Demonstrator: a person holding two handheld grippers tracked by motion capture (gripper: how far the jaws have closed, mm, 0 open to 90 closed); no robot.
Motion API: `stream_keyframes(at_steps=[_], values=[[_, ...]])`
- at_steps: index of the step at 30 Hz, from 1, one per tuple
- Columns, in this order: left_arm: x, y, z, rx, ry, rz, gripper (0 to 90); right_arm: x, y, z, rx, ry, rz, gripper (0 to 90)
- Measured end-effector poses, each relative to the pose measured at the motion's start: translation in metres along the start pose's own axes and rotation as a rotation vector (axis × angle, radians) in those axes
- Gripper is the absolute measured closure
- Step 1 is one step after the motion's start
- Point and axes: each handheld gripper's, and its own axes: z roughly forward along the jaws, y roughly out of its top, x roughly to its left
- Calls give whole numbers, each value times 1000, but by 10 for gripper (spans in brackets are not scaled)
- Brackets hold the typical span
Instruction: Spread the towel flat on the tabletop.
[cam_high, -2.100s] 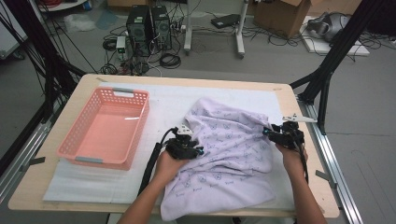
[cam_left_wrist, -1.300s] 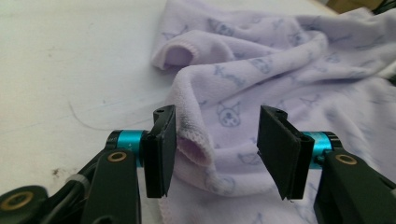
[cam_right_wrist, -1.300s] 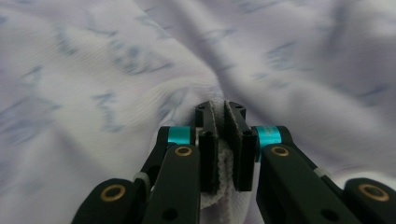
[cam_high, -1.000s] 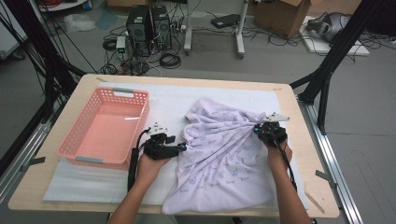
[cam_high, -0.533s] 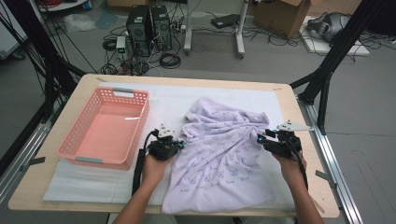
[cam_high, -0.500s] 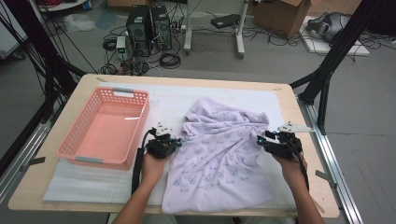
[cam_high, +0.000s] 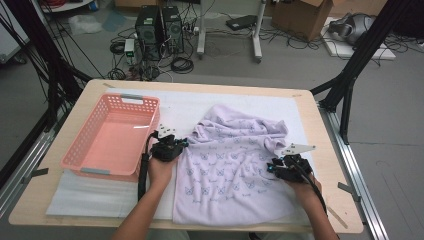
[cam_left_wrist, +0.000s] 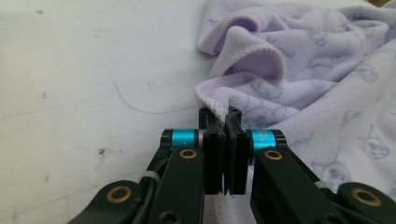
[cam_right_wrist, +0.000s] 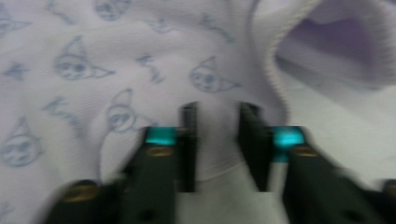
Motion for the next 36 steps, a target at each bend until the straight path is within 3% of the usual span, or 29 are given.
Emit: stream_keyframes(at_steps=[2,4,5,8,10,11,13,16,19,22,26,28,31,32,34,35,36], values=[[-1,0,-1,-9,15,9,874,-3,1,1,5,-59,-21,878],[-3,1,-2,-25,21,10,873,-10,1,1,-6,-179,-30,884],[-4,2,-2,-29,10,12,872,-16,0,0,-26,-212,-4,884],[-10,3,-6,-38,-30,27,798,-37,-4,0,-84,-236,109,882],[-13,3,-12,-42,-82,14,625,-40,-5,2,-101,-206,151,817],[-14,3,-16,-39,-102,16,560,-39,-5,2,-102,-197,143,733],[-19,0,-27,-34,-123,32,494,-36,-6,-1,-115,-188,122,653],[-23,-12,-43,-38,-147,30,457,-30,-11,-15,-160,-157,134,611],[-24,-27,-55,-13,-159,30,440,-25,-22,-31,-184,-135,133,596],[-25,-42,-67,9,-172,20,434,-20,-32,-41,-158,-70,139,569],[-29,-53,-75,67,-204,2,440,-9,-46,-47,-115,-41,116,568],[-34,-58,-75,100,-217,-6,446,-6,-53,-49,-97,-26,124,564],[-45,-60,-75,127,-248,26,506,-2,-61,-50,-77,-14,119,567],[-50,-61,-74,126,-220,61,537,-2,-62,-49,-79,-18,119,569],[-56,-61,-74,137,-173,108,731,-1,-64,-50,-86,-22,122,592],[-55,-61,-74,140,-171,103,824,-1,-64,-50,-84,-28,117,639],[-53,-60,-74,141,-179,83,856,0,-64,-51,-84,-19,113,731]])
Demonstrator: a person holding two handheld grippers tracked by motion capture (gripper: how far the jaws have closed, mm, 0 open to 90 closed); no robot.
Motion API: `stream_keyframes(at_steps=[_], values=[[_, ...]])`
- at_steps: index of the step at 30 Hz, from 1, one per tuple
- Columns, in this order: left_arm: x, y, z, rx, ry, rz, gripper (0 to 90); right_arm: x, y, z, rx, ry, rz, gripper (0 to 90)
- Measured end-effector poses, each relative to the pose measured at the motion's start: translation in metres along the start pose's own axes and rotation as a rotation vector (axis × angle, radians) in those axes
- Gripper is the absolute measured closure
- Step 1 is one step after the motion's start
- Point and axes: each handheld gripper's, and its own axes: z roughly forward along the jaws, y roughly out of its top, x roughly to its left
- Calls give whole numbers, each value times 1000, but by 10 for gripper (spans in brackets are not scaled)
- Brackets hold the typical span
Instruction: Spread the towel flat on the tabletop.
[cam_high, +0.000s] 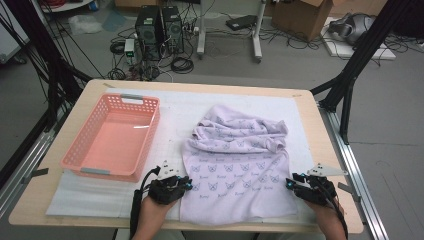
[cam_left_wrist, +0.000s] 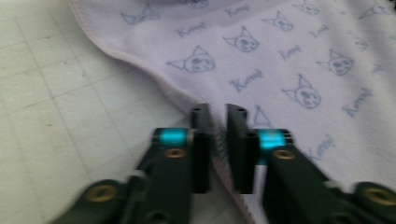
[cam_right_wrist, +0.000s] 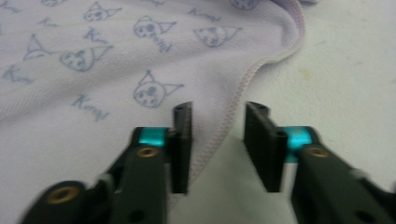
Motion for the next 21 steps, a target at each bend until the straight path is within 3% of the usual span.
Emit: stream_keyframes(at_steps=[1,2,4,5,7,12,14,15,18,21], values=[[2,1,-1,-2,25,8,863,1,0,0,2,30,-7,823],[4,1,-3,-12,62,20,867,3,0,0,4,41,-27,852],[15,2,-9,-32,94,-12,869,8,2,0,12,31,-69,863],[20,2,-11,-42,112,-27,868,8,3,-1,8,41,-62,865],[28,-1,-14,-47,107,-54,868,6,3,-3,-5,31,-51,867],[23,0,-11,-38,104,-19,867,2,0,-4,14,-35,-47,871],[23,-1,-12,-58,99,-31,854,2,-1,-5,8,-37,-30,846],[24,-2,-15,-75,97,-38,821,3,-1,-6,1,-36,-29,811],[29,-5,-20,-104,52,-72,597,4,-1,-13,-40,-11,-15,714],[29,-10,-25,-108,11,-93,522,6,-4,-21,-61,1,3,669]])
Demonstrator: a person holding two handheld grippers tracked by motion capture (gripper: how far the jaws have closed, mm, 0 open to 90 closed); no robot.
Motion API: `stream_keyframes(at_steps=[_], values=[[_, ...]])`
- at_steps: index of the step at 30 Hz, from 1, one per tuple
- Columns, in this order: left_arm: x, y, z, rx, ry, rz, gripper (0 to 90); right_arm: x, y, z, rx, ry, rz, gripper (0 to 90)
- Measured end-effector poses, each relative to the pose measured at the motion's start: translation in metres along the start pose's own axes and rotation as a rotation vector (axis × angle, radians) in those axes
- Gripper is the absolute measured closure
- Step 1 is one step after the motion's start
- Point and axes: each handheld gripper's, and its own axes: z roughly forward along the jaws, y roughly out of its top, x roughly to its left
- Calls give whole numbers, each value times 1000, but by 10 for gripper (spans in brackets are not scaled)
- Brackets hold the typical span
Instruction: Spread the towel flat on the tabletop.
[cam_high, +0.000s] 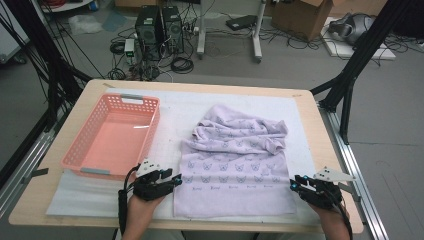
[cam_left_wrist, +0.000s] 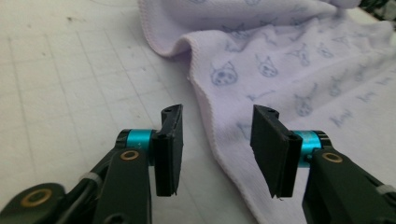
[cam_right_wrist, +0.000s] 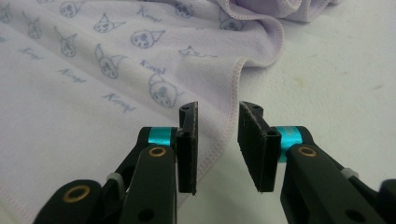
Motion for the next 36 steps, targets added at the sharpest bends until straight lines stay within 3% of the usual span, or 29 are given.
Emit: stream_keyframes(at_steps=[10,13,14,15,16,17,19,23,25,27,29,31,36], values=[[-21,-28,-18,23,-73,5,484,11,-17,-14,39,20,10,596],[-33,-36,-20,10,-56,49,502,14,-25,-16,74,22,-14,603],[-37,-38,-21,9,-29,81,551,16,-26,-16,81,14,-22,624],[-39,-39,-22,13,1,105,669,17,-26,-16,78,26,-24,722],[-40,-40,-24,23,19,104,788,18,-26,-17,84,45,-25,832],[-39,-40,-27,34,8,73,872,20,-26,-17,88,65,-32,862],[-40,-42,-33,41,25,78,878,23,-26,-19,92,45,-47,882],[-37,-46,-48,28,34,42,880,18,-35,-32,83,81,-7,900],[-34,-49,-57,16,45,29,881,16,-40,-40,95,57,-8,900],[-33,-51,-62,7,28,17,880,11,-46,-49,79,58,26,900],[-34,-51,-61,13,21,36,879,9,-48,-55,59,65,38,900],[-36,-51,-55,14,11,41,874,11,-44,-53,27,80,43,889],[-34,-53,-50,13,11,46,845,27,-30,-28,24,83,16,602]])
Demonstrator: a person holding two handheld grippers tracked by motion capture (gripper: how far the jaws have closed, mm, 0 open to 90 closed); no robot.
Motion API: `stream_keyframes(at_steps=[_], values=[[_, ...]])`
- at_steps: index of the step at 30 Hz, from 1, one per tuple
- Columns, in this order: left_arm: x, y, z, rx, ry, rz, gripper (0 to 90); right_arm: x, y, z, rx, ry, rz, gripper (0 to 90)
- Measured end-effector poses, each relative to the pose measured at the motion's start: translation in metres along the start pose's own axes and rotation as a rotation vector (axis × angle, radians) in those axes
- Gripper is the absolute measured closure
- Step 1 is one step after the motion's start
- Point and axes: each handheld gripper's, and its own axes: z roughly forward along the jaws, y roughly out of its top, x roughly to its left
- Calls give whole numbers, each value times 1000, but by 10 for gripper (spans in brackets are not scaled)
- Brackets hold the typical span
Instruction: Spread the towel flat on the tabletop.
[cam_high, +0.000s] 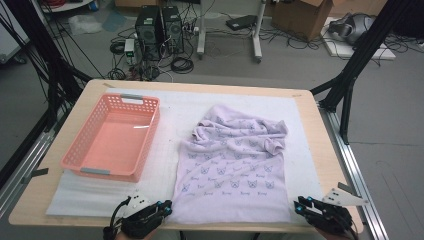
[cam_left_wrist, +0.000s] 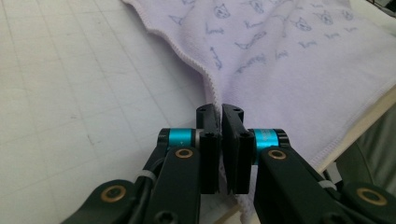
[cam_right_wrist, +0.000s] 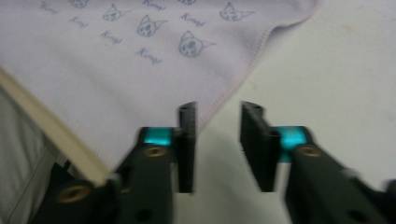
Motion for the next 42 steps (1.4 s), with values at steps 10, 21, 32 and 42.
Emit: stream_keyframes(at_steps=[10,21,32,42], values=[[1,-5,-11,4,-31,-13,878,8,-1,6,67,18,-62,890],[-12,-20,-37,1,-81,2,832,18,-26,-31,76,82,-35,869],[23,31,10,-99,-51,-55,462,5,15,12,3,-37,13,603],[30,49,54,39,-28,-42,467,-14,28,37,33,-103,33,589]])
